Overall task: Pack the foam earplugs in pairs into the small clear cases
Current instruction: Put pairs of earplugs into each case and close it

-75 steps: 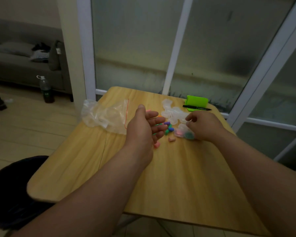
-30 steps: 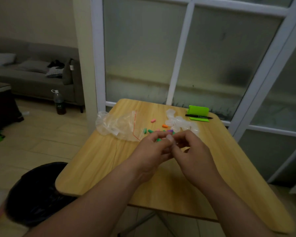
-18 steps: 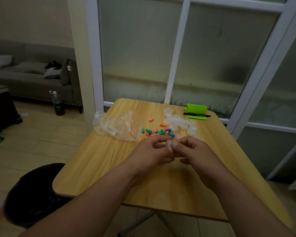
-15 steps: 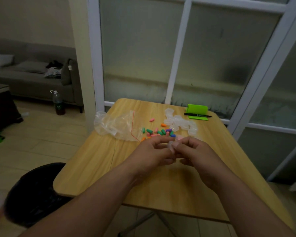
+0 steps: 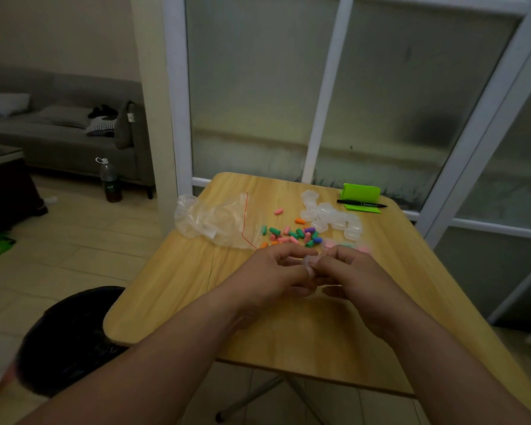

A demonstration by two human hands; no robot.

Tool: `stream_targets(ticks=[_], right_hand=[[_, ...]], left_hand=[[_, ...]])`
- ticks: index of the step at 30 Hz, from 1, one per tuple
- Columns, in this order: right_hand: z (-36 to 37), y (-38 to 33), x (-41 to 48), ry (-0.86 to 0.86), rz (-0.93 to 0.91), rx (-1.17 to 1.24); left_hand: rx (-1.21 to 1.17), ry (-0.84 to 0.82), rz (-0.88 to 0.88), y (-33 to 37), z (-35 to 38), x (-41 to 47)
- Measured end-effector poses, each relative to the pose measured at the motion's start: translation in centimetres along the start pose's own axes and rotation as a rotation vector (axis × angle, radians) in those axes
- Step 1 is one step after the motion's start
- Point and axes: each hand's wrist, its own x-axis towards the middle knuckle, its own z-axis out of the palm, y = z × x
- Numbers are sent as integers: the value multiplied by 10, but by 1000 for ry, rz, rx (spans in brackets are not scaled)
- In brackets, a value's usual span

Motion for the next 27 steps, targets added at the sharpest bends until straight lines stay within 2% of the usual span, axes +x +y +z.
stream_targets(ticks=[6, 13, 15, 18, 20, 24, 27], right_hand=[[7, 1, 4, 58, -30, 2], [6, 7, 16, 130, 39, 86], [8, 8, 18, 186, 9, -40], [9, 14, 24, 252, -136, -362], [7, 12, 28, 232, -205, -423], [5, 1, 26, 98, -249, -360], [12, -3, 27, 3, -267, -348]], left_hand=[[-88, -11, -21, 1, -3, -1], [-278, 66, -99, 5, -9, 3], [-288, 94, -105, 4, -10, 4], [-329, 106, -132, 1, -8, 1], [-369, 66, -181, -4, -6, -2], [-371, -117, -217, -13, -3, -5], [-329, -70, -232, -14, -4, -4]])
